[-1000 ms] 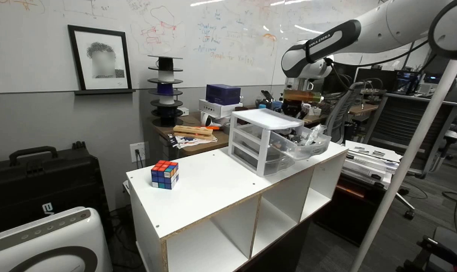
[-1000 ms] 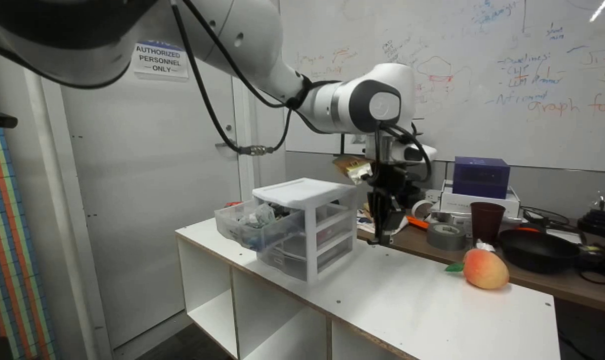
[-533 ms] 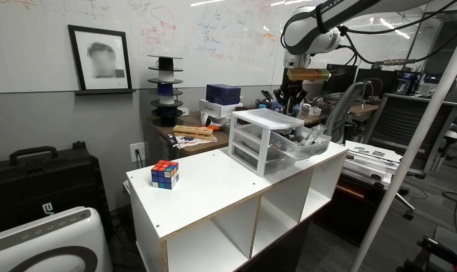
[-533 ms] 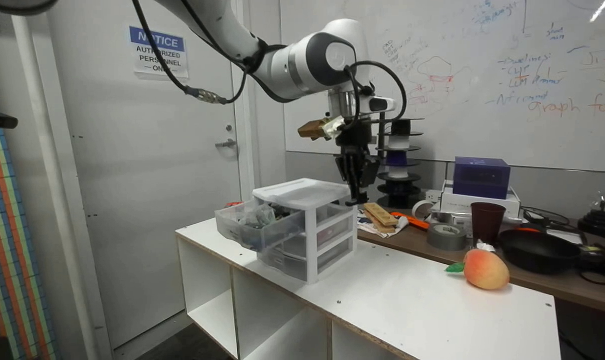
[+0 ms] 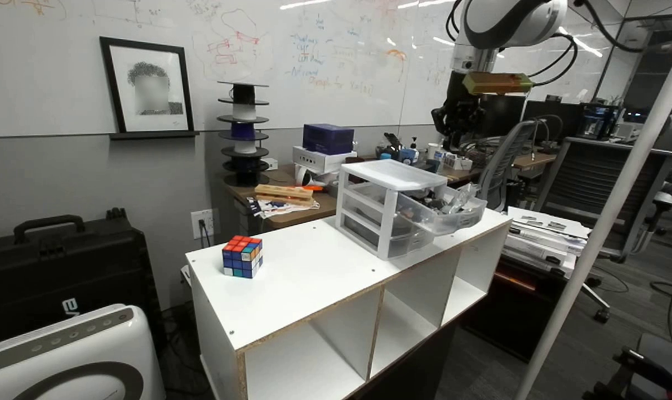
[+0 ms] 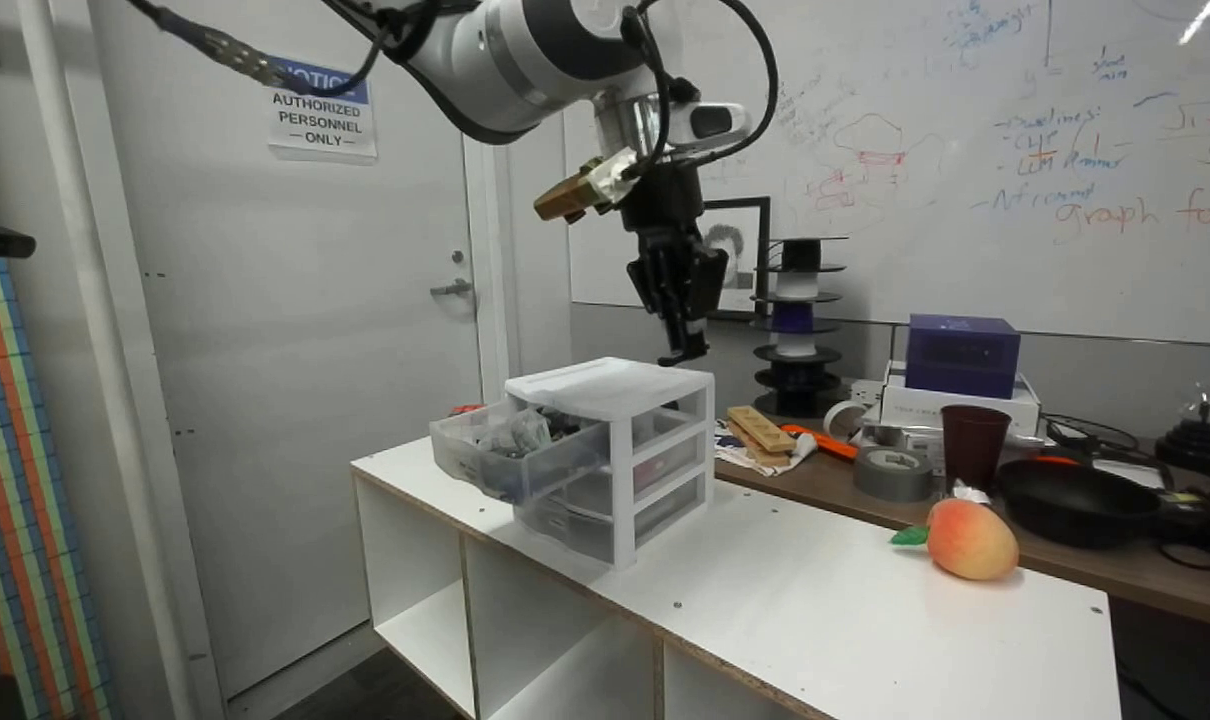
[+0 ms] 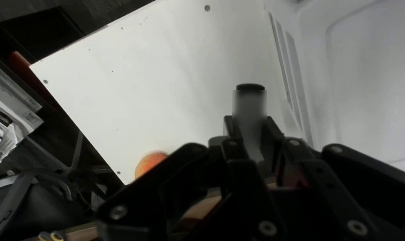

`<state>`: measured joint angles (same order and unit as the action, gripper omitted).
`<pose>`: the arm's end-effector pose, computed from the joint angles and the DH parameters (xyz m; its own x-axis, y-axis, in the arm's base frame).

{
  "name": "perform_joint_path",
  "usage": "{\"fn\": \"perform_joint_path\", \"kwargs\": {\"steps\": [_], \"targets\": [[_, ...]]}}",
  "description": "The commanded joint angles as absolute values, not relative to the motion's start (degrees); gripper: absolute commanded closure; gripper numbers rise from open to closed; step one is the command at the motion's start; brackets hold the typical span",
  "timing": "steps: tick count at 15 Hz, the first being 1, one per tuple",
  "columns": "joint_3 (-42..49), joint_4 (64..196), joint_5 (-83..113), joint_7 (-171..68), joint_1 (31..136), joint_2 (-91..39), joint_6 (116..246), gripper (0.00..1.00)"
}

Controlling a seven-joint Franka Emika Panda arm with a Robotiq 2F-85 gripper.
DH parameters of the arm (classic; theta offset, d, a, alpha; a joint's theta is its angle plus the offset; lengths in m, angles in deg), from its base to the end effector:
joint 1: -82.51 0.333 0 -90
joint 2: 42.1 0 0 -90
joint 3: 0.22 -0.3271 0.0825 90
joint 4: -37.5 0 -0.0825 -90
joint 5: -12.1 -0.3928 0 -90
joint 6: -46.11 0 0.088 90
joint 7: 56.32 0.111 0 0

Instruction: Put the plastic bag and grey thing on the table in the open drawer and then close the drawer

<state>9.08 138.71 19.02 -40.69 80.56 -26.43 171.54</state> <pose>0.6468 -0.1253 0.4276 0.9107 -0.3716 0.1804 -0.3936 -0.9131 0.1062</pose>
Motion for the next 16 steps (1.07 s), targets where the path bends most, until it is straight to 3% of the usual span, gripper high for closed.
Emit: {"fn": "perform_joint_path", "kwargs": {"steps": [1,16], "targets": [[6.6,150.8,18.4,-47.7,80.1,-36.3,173.2,0.92],[1.2,151.8,14.9,-62.9,80.8,-33.2,158.0,0.92]]}}
